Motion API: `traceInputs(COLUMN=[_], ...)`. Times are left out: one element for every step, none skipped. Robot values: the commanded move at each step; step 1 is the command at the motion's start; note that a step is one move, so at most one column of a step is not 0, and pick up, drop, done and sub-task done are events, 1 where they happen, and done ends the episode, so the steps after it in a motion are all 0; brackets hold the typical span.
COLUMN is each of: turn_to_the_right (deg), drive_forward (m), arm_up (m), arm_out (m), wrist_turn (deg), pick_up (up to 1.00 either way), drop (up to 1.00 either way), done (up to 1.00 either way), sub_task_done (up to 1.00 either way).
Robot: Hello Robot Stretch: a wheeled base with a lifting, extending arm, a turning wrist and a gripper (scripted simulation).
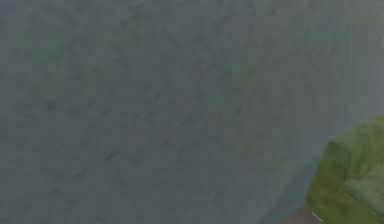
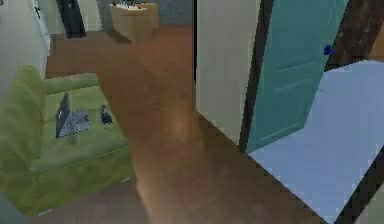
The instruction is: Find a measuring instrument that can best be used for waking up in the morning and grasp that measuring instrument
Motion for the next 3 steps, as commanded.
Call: traceInputs(turn_to_the_right=[45.0, 45.0, 33.0], drive_forward=[0.00, 0.00, 0.00], arm_up=[0.00, 0.00, 0.00], arm_out=[0.00, 0.00, 0.00], wrist_turn=[0.0, 0.0, 0.0], pick_up=[0.00, 0.00, 0.00], drop=[0.00, 0.00, 0.00], done=[0.00, 0.00, 0.00], sub_task_done=[0.00, 0.00, 0.00])
